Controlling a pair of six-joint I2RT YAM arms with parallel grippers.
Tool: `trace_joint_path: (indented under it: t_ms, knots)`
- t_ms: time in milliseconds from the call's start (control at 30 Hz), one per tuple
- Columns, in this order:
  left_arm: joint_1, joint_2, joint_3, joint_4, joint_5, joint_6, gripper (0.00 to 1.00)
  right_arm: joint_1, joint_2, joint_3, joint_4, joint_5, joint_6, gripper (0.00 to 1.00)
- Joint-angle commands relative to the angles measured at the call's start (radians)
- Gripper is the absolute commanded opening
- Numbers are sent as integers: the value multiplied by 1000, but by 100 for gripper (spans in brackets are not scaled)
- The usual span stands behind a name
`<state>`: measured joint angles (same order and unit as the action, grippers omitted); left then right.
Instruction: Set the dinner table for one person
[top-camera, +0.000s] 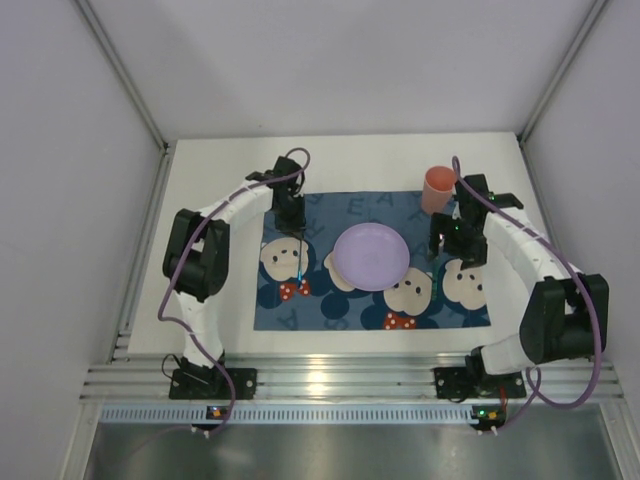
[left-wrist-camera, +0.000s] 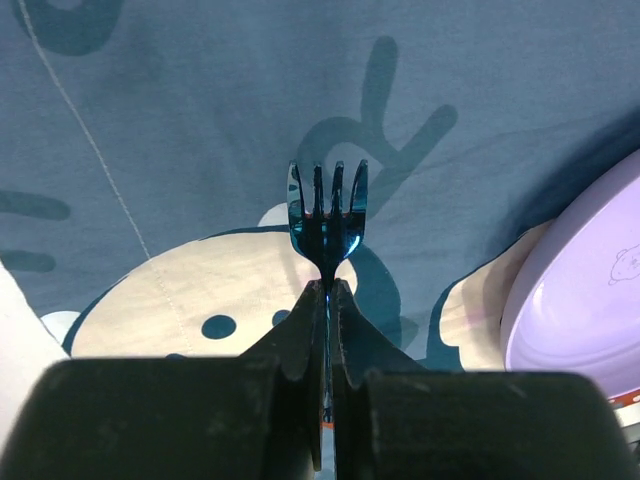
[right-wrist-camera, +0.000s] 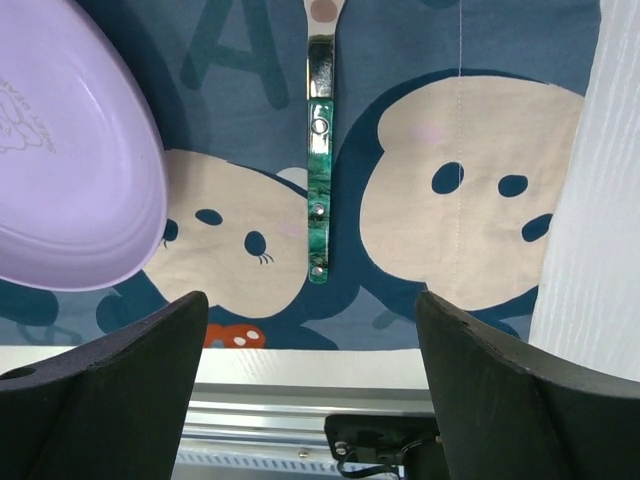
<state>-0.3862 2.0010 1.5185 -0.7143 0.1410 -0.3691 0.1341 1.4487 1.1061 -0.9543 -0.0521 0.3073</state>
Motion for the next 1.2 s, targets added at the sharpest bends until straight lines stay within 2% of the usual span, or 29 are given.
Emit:
trace_joint_path:
  t_ms: [0,233,500,633,800,933,1033,1067,1133,1167]
  knots:
    - [-14,-5,-6,42,-12,-8,0,-14,-48,-17,-15,0,16,85]
    - [-22,-8,-14,23,-29,-14,0,-13,-74,-25,-24,9,29,85]
    - [-22,-67,-63,12,-47,-30,35,-13,-129,-35,-44,12,46,86]
    - [-22,-122,-70,-4,-90,-42,46,-13,-166,-45,-52,8,53,86]
    - [-22,-269,-103,44,-208,-60,47,2,-261,-42,-37,-51,49,93]
    - [-22,-360,-135,127,-244,-60,46,22,-301,-14,-44,-123,36,100]
    - [-23,-413,-159,174,-296,-62,45,53,-350,21,-38,-130,36,100]
    - [-28,-447,-219,211,-319,-53,45,76,-407,29,-25,-127,36,100]
    - [-55,-604,-329,430,-421,-28,44,102,-485,29,49,-86,52,100]
    - [-74,-675,-497,540,-487,1,44,119,-529,14,86,-74,61,100]
